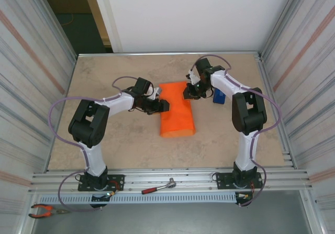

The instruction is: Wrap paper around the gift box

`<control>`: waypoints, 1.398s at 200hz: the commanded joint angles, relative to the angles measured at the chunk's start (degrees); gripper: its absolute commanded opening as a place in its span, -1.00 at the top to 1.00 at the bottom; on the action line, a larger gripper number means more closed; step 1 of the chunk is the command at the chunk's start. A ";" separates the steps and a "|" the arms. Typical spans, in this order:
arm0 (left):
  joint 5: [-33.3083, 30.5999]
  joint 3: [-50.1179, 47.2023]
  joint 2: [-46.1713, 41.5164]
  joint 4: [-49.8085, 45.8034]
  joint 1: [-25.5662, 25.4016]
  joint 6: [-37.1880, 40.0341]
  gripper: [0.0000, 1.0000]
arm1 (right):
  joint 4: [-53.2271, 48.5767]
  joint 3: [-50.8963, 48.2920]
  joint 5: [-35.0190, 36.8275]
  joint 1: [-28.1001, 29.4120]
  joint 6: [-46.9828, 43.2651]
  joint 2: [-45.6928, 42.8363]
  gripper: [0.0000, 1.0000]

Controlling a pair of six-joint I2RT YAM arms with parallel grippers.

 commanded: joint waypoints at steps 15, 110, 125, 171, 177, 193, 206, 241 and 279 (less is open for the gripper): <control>-9.36 -3.95 3.07 -11.53 -0.20 1.66 -0.30 | -0.75 -1.94 0.25 -1.33 1.92 -0.72 0.57; -9.66 -3.93 3.61 -11.71 -0.22 1.46 -0.27 | 3.15 -4.87 -3.50 -4.17 4.74 -4.56 0.35; -9.69 -3.99 3.68 -11.64 -0.18 1.48 -0.26 | 3.23 -5.13 -3.40 -4.38 4.72 -4.68 0.30; -9.67 -3.88 3.74 -11.70 -0.23 1.48 -0.25 | 3.67 -5.48 -3.37 -4.46 5.10 -4.74 0.17; -9.64 -3.86 3.76 -11.66 -0.22 1.41 -0.25 | 3.67 -5.51 -3.49 -4.46 5.07 -4.69 0.15; -9.61 -3.92 3.75 -11.62 -0.22 1.42 -0.25 | 3.85 -5.64 -3.97 -4.46 5.07 -4.61 0.14; -9.57 -3.93 3.79 -11.57 -0.22 1.44 -0.25 | 4.11 -5.88 -4.03 -4.46 5.09 -4.80 0.17; -9.60 -3.93 3.74 -11.53 -0.22 1.40 -0.25 | 4.11 -6.19 -4.14 -4.63 5.13 -7.21 0.36; -9.58 -3.97 3.85 -11.48 -0.22 1.47 -0.25 | 2.12 -5.66 -5.09 -4.64 3.77 -9.36 0.62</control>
